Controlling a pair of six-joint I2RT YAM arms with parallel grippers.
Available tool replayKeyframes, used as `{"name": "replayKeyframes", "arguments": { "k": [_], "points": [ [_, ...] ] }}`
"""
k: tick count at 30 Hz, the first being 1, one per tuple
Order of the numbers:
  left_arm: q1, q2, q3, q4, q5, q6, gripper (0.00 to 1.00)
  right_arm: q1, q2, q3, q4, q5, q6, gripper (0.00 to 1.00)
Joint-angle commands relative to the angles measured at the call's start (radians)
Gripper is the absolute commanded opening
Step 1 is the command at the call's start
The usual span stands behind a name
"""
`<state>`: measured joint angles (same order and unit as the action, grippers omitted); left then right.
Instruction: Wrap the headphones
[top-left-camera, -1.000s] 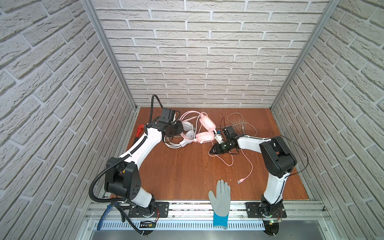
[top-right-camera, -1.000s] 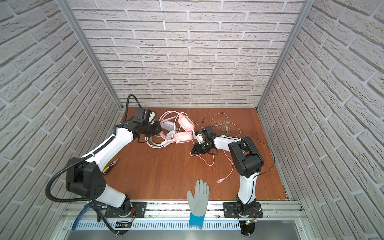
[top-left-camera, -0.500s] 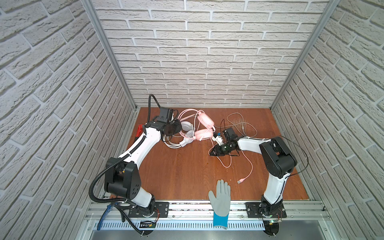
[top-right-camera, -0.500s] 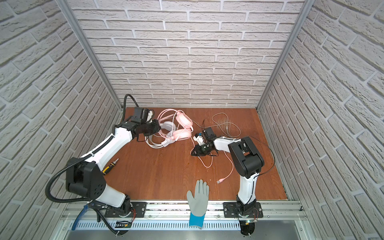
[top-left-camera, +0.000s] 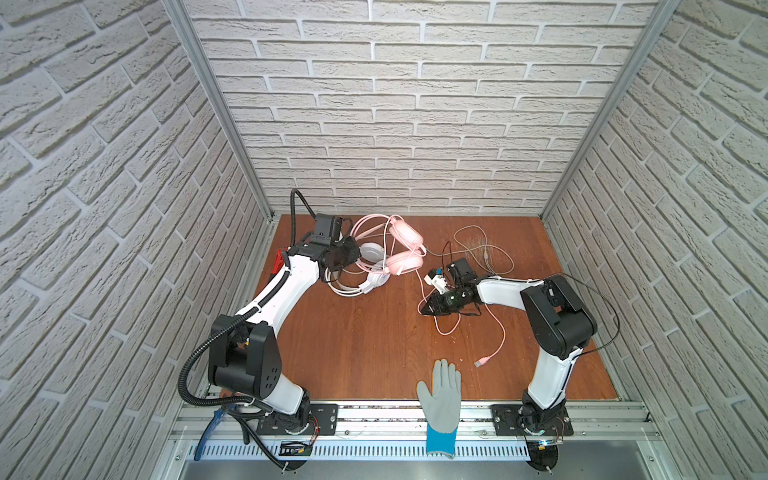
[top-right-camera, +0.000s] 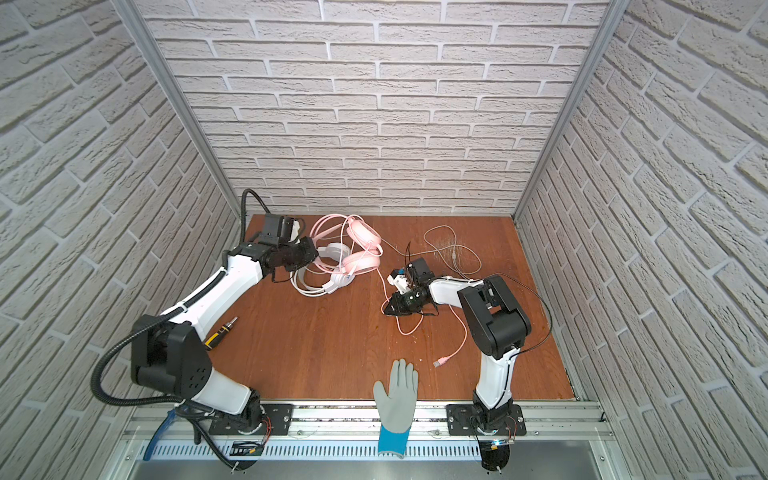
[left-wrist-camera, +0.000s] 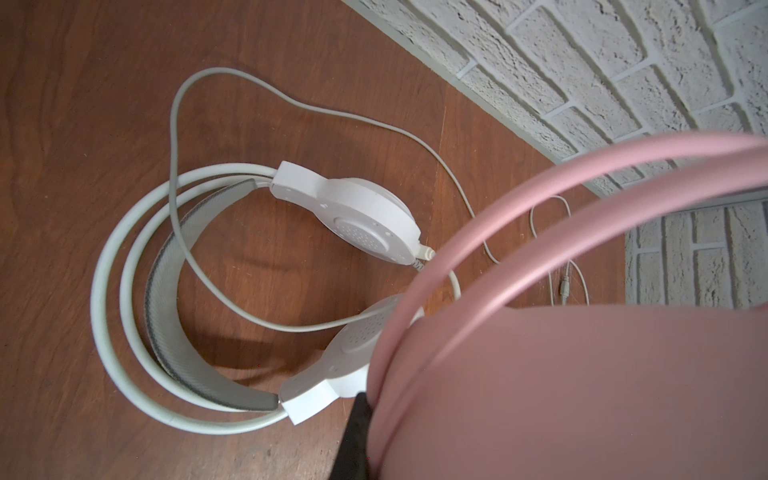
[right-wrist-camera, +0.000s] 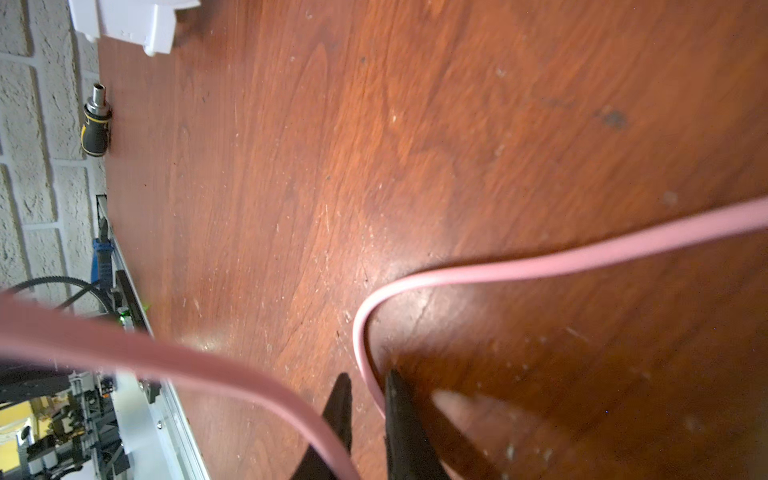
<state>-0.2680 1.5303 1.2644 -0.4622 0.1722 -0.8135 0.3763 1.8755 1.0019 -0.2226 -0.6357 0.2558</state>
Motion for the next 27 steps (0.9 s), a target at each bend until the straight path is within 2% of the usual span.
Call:
{"name": "replayKeyframes", "arguments": {
  "k": [1, 8, 22, 27],
  "points": [
    [0.011, -0.042, -0.005, 0.111, 0.014, -0.039, 0.0, 0.007, -0.052, -0.014, 0.019, 0.008, 0.0, 0.11],
    [0.016, -0.056, -0.029, 0.118, -0.006, -0.059, 0.0, 0.009, -0.092, -0.014, 0.016, 0.014, -0.006, 0.06],
    [0.024, -0.096, -0.072, 0.162, -0.065, -0.15, 0.0, 0.075, -0.16, 0.046, -0.159, 0.094, -0.132, 0.06],
    [0.031, -0.108, -0.076, 0.154, -0.098, -0.161, 0.0, 0.084, -0.157, 0.026, -0.161, 0.067, -0.14, 0.06]
  ]
}}
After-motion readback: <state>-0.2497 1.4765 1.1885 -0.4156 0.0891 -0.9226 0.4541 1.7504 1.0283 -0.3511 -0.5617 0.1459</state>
